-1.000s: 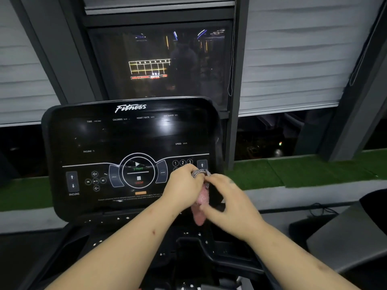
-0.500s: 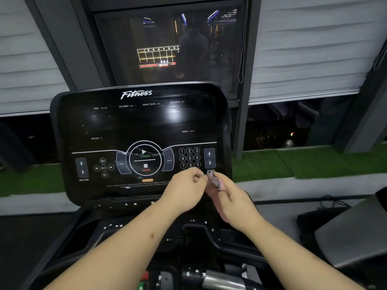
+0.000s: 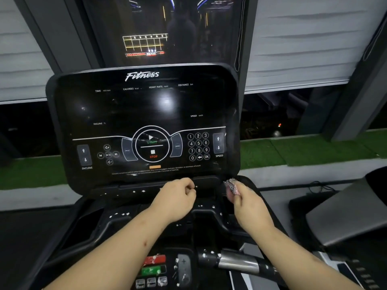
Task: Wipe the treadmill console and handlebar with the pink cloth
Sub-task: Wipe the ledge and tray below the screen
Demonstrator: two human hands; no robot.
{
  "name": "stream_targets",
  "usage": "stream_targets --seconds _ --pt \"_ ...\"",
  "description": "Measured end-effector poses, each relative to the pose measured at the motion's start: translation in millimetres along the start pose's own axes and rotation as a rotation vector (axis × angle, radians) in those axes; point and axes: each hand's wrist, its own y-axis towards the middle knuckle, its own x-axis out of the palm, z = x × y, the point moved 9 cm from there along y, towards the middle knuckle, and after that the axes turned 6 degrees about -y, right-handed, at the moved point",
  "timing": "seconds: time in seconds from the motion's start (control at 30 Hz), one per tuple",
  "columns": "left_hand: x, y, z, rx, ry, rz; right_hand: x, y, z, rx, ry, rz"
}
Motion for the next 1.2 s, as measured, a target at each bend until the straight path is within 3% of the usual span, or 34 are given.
stream_targets --seconds 0.23,0.5,0.63,0.97,1.2 --pt "11.1 -12.4 -42.5 -0.049 0.043 -0.105 71.7 -11.3 3.4 -0.066 -0.232 -0.280" --pt "34.7 -11.4 -61.4 -0.018 0.243 -0.245 85.3 -23.9 0.8 -0.181 -0.350 -0.382" --pt "49.7 -12.6 -63.0 0.000 0.380 -0.336 84.2 -26.6 13.1 -0.209 -0.351 -0.408" --pt "47.4 -8.6 -70.2 -0.053 0.435 -0.309 86.6 -14.9 0.6 -0.182 -0.374 -0.366" --pt "41.3 -16.6 -84.8 -0.145 0.440 -0.292 98.0 -3.3 -37.1 -0.315 -0.483 -0.303"
